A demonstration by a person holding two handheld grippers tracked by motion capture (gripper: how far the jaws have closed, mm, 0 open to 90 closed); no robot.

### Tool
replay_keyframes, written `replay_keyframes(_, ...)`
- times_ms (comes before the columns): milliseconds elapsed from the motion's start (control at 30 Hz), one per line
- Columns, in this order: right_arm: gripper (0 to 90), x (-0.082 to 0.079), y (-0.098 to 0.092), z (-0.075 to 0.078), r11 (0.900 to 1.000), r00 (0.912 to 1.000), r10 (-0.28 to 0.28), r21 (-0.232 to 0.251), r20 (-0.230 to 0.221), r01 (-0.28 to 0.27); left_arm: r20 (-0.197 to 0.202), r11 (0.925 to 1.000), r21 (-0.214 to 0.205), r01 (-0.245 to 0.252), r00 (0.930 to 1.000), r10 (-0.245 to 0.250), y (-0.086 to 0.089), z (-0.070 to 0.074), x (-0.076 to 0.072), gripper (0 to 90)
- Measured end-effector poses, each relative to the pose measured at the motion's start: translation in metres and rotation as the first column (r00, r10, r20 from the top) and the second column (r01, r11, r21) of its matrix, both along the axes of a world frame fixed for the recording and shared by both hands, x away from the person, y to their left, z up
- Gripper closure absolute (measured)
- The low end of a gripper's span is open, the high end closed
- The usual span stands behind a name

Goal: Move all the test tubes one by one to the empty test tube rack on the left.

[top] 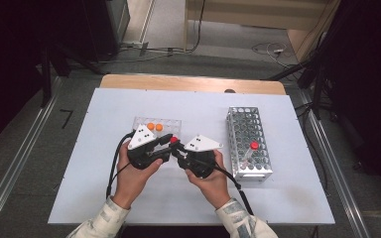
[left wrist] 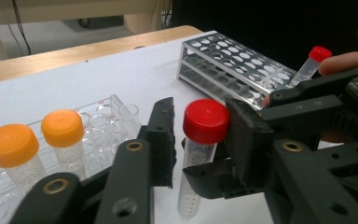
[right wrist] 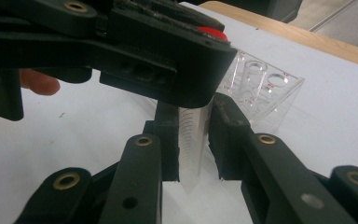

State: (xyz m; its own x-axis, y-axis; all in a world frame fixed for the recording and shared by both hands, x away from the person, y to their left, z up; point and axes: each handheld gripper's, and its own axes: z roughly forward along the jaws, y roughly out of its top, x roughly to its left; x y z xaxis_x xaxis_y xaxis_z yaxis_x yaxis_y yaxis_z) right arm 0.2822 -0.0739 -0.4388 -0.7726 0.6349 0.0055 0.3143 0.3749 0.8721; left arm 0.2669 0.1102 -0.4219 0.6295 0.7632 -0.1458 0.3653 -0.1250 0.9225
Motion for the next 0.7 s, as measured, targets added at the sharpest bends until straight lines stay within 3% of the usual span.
replay_keyframes(133, 69.3, 0.0, -0.001, 0.0, 1.0, 1.0, 0.005, 0.001, -0.005, -0.005, 0.002, 0.9998, 0.02, -0.003, 1.0, 0.003, -0.001, 0.0, 0.0, 70.6)
replay_keyframes(300, 45.6, 0.0, 0.0, 0.0, 0.9994, 0.9992, 0.022, 0.026, -0.034, -0.021, -0.002, 1.0, 0.003, -0.003, 1.0, 0.003, 0.002, 0.0, 0.0, 70.9)
replay_keyframes(367, 40.2, -0.001, -0.001, 0.0, 0.9991, 0.9986, 0.03, 0.03, -0.044, -0.029, 0.003, 0.9999, -0.008, -0.012, 0.9999, 0.012, 0.005, 0.003, 0.0, 70.9)
replay_keyframes(533, 32.9, -0.005, -0.005, -0.001, 0.998, 0.9972, 0.047, 0.044, -0.057, -0.045, 0.017, 0.998, -0.047, -0.042, 0.9989, 0.043, 0.019, 0.011, 0.0, 70.9)
replay_keyframes(700, 32.4, -0.01, -0.014, -0.001, 0.9981, 0.9977, 0.044, 0.045, -0.051, -0.042, 0.029, 0.9937, -0.076, -0.082, 0.996, 0.085, 0.033, 0.018, 0.0, 70.8)
